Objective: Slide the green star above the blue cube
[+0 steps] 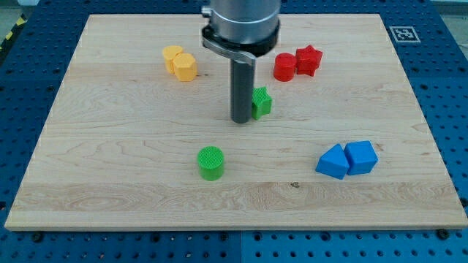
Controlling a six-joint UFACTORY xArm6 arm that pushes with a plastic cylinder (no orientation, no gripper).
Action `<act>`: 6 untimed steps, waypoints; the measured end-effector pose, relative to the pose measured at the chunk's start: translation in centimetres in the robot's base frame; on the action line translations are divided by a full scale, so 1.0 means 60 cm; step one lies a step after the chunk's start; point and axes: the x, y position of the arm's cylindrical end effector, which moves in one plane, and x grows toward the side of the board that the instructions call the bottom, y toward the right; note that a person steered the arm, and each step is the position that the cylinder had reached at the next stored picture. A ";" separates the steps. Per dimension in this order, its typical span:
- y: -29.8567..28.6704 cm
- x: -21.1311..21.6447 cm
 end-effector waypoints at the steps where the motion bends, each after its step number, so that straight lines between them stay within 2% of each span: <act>1: -0.045 -0.032; 2: -0.013 -0.070; 3: 0.042 -0.039; 6: 0.031 -0.013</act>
